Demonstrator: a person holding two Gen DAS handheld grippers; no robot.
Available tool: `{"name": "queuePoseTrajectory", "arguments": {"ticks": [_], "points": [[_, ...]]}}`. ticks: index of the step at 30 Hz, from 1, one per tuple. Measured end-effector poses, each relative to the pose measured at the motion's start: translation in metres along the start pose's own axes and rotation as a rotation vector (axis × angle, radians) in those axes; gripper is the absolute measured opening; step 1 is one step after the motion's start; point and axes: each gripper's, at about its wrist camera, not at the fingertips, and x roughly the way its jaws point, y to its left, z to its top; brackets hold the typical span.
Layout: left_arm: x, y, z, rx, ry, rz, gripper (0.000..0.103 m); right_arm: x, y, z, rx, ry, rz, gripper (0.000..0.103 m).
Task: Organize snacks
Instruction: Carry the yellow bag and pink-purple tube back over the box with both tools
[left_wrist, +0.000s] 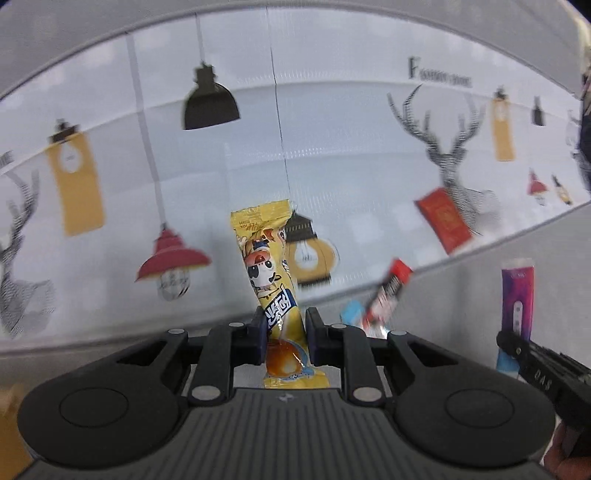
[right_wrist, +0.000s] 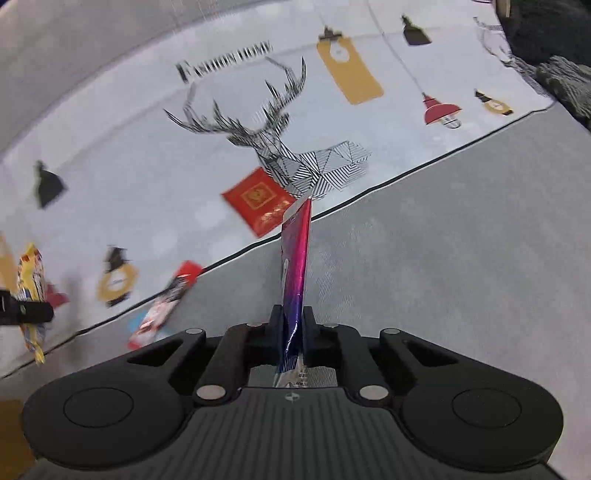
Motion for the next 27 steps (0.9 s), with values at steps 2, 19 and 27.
{"name": "queuePoseTrajectory", "arguments": {"ticks": [2,19,27], "points": [[-0.029,0.003,-0.017,-0.002,-0.017,-0.011,0.023,-0.029,0.004,-0.007,0.029,-0.020,0.033,0.009],[-0.279,0.062,-0.184,-0.088,-0.160,0.063,0.023,-0.280,0.082,-0.111,-0.087,-0.086,0.313,0.009],[-0.338,0.115,-0.286,-0.151,-0.139,0.131,0.023,-0.348,0.110,-0.196,-0.227,-0.017,0.393,0.009]]}}
